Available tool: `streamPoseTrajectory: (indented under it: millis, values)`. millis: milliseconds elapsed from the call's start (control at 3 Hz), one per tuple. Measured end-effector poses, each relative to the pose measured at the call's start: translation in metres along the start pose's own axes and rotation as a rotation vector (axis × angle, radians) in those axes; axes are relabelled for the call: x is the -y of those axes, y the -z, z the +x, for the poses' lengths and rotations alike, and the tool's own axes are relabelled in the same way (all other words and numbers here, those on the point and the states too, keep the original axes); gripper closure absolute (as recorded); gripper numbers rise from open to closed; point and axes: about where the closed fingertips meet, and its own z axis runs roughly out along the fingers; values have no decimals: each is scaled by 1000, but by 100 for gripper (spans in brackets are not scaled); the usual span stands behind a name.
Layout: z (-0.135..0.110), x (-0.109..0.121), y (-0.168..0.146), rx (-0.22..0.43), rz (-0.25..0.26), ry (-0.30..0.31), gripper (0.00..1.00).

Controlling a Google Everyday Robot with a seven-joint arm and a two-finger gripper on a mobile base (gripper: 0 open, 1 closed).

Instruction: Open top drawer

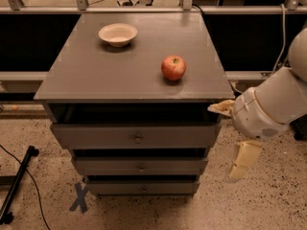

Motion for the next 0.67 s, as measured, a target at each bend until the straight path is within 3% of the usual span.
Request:
streamPoseTrajectory:
  millis: [333,667]
  values:
    - [0,0,0,-1,1,-7,0]
    - [-13,-2,-36,-7,-30,54,0]
